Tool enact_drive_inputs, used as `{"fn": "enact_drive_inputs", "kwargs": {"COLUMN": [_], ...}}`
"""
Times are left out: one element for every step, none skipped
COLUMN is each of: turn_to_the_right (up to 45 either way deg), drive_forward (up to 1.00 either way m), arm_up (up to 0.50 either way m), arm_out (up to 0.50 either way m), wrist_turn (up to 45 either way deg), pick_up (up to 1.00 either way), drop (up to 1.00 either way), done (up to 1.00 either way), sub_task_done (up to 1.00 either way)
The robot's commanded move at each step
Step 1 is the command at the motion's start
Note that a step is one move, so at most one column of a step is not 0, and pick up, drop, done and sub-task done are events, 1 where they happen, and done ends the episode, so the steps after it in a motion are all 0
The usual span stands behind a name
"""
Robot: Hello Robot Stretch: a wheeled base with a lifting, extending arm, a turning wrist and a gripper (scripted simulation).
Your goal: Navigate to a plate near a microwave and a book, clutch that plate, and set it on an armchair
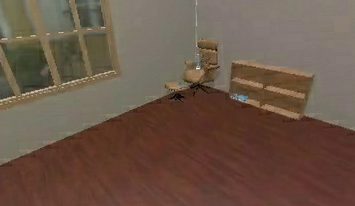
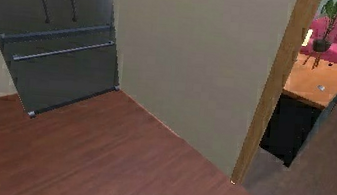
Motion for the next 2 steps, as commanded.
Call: {"fn": "enact_drive_inputs", "kwargs": {"turn_to_the_right": [-45.0, -39.0], "drive_forward": [0.00, 0.00], "arm_up": [0.00, 0.00], "arm_out": [0.00, 0.00], "wrist_turn": [0.0, 0.0], "pick_up": [0.00, 0.00], "drop": [0.00, 0.00], "done": [0.00, 0.00], "sub_task_done": [0.00, 0.00]}}
